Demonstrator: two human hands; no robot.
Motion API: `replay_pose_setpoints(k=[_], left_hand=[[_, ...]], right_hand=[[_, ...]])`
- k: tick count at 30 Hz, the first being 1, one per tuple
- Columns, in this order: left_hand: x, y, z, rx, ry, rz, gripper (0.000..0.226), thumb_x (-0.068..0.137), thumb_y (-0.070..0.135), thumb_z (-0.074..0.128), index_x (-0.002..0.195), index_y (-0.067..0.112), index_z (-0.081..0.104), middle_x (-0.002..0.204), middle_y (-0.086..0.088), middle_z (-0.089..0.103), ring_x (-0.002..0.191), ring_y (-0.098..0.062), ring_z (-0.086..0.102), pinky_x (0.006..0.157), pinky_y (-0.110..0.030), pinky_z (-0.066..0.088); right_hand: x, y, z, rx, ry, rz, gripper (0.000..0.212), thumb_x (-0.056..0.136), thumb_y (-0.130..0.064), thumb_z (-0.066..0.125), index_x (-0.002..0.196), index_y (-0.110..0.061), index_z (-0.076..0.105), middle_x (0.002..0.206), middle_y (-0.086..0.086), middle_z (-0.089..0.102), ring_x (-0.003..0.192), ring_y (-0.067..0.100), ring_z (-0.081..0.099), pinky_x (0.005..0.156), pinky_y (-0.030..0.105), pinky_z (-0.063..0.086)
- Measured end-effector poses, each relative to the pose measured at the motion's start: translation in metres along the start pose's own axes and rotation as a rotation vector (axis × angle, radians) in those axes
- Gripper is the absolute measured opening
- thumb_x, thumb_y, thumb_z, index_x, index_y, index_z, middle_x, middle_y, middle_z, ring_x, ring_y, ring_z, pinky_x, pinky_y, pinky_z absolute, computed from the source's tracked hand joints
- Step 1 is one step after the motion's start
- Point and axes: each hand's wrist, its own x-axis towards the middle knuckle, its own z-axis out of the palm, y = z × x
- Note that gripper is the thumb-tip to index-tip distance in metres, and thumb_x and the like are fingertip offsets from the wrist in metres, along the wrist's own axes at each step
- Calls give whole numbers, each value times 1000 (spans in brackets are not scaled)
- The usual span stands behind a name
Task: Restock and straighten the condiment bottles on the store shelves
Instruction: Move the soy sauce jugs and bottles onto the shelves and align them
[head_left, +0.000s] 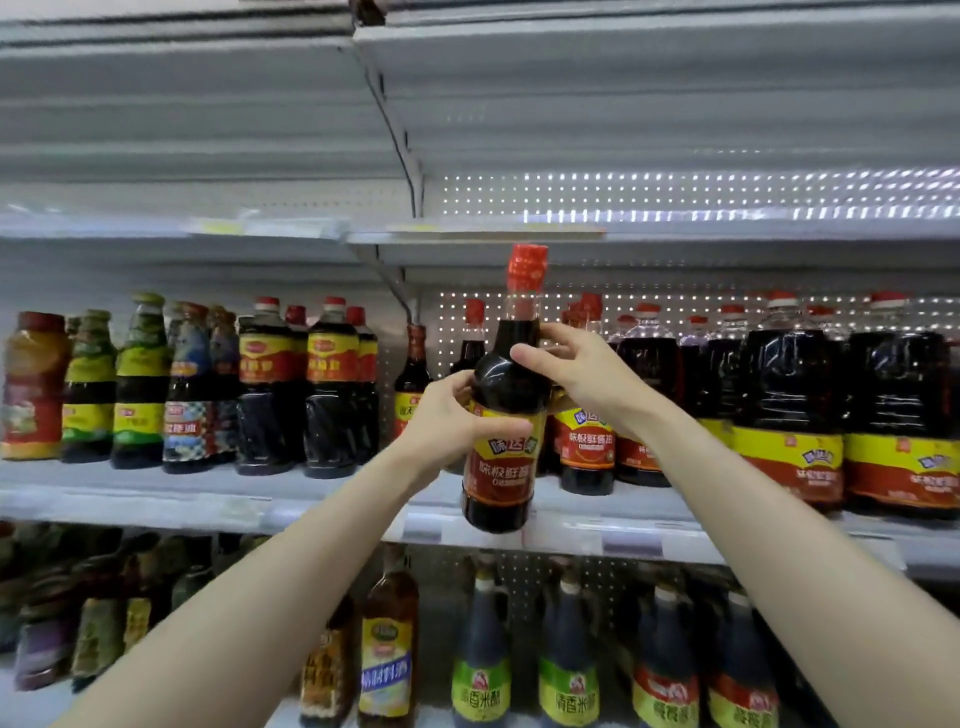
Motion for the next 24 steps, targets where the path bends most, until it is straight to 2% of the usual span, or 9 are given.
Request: replay_pose_setpoints(k=[2,4,6,9,12,16,20,22,24], left_hand=[[14,-6,-10,-19,-23,23,57,61,22,89,112,21,65,106,5,71,103,-15,66,88,-37,53],[28,-12,-16,-25,-40,38,58,60,24,90,113,22,65,107,4,70,104,-16,65,91,-40,53],[41,-21,-19,-50,-68,37,59,60,24,90,113,22,64,108,4,70,105,-16,64,93,-43,52],[51,-31,-16,-62,-76,58,57,61,22,90,112,23,65,107,5,70,104,-14,63,91,-39,52],[61,-38,-13,-89,-85,80,59,61,22,90,114,21,65,107,5,70,104,-13,63,87,-33,53],[74,-44,-6,-125,-103,71,59,64,20,88,117,19,64,108,3,70,102,-12,64,79,-25,51],[88,-48,0,-135,-77,60,61,62,23,89,118,19,64,109,3,69,103,-13,63,83,-29,52],[92,-50,5,-139,-82,51,60,63,22,88,118,19,64,109,3,69,103,-12,63,79,-26,51],[92,-52,8,-141,-96,46,57,66,20,87,118,18,64,108,3,69,101,-9,62,73,-21,48]], right_hand=[[10,-1,7,-16,35,-3,40,91,-37,63,128,-22,59,117,-2,67,109,13,62,94,37,53],[18,-3,12,-31,52,-15,28,93,-32,61,121,-26,61,109,-8,68,102,2,63,86,21,53],[27,1,17,-57,74,-10,25,94,-28,60,120,-26,63,105,-13,68,97,-4,63,79,12,50],[33,10,20,-76,109,1,30,94,-29,61,123,-25,62,110,-11,69,104,3,63,86,19,52],[40,19,20,-83,121,3,19,95,-25,59,113,-29,64,102,-17,68,94,-10,63,80,12,50],[51,30,13,-94,140,3,18,95,-26,59,113,-29,64,104,-12,70,97,-5,64,84,18,53],[61,36,7,-99,139,-12,19,96,-25,58,114,-25,63,101,-17,66,89,-16,60,77,8,49],[65,44,3,-105,139,0,24,95,-29,59,118,-24,64,109,-10,68,103,-2,62,88,18,51],[67,50,1,-103,131,19,20,96,-29,59,114,-27,65,110,-7,69,108,10,64,91,29,53]])
